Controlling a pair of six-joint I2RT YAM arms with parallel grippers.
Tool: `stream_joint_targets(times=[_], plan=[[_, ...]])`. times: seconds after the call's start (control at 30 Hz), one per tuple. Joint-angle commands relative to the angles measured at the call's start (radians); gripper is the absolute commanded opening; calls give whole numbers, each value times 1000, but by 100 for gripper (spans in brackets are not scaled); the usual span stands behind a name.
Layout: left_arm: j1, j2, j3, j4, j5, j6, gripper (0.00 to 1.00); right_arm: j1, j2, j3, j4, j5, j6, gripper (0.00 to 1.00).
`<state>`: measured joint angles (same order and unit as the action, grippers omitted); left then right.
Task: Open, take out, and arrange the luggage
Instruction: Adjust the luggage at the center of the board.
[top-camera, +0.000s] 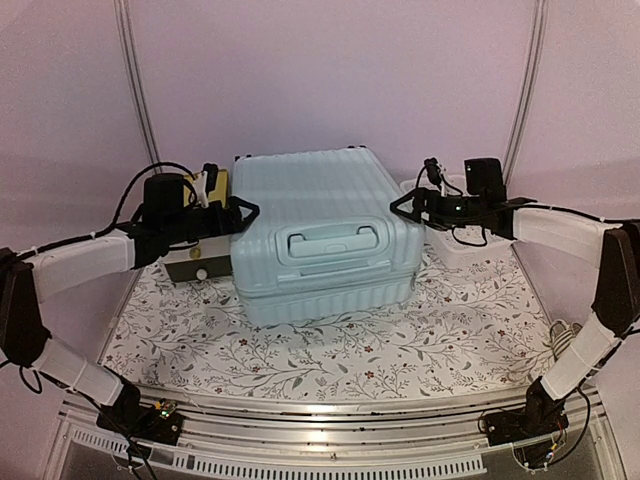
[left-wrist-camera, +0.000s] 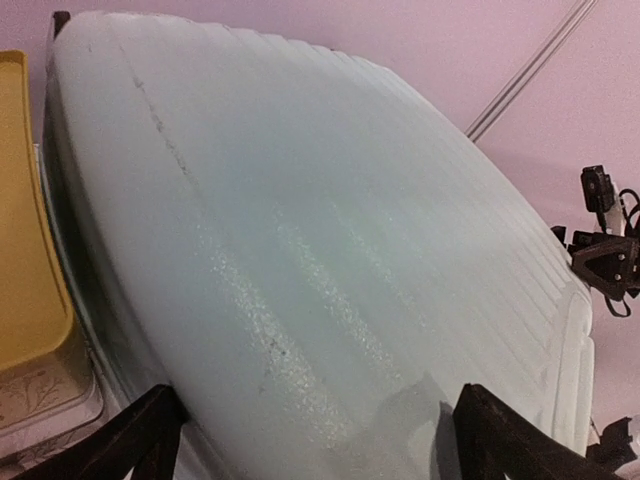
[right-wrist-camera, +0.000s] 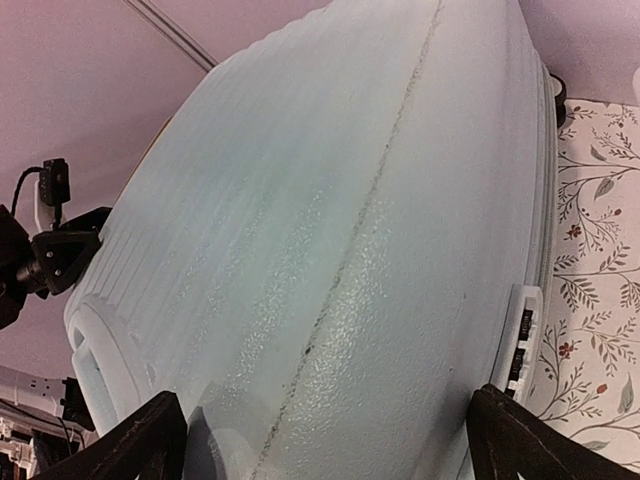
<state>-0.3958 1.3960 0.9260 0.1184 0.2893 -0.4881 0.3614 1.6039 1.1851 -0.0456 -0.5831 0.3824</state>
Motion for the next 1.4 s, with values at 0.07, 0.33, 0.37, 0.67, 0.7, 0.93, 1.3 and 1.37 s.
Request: stream_joint_targets(times=[0.07, 0.33, 0.37, 0.67, 0.7, 0.93, 1.3, 1.37], plan=[[-108, 184, 72, -29, 295, 4, 95, 22, -127, -95, -31, -202, 12, 99], [-206, 301, 199, -33, 299, 18, 93, 78, -288, -236, -133, -152, -13, 99], [-202, 295, 199, -41, 269, 20, 94, 84, -301, -249, -134, -150, -9, 99], [-118, 135, 211, -262, -52, 166, 98, 249, -297, -205, -165, -63, -45, 99], [-118, 114, 223, -304, -95, 190, 98, 253, -298, -201, -165, -47, -49, 99], [-117, -63, 200, -433, -258, 253, 98, 254, -321, -206, -169, 44, -59, 99], [-117, -312, 97, -455, -266, 178, 98, 314, -276, -192, -125, 50, -43, 99], [-117, -335, 83, -477, -270, 158, 98, 333, -277, -190, -118, 44, -46, 99]])
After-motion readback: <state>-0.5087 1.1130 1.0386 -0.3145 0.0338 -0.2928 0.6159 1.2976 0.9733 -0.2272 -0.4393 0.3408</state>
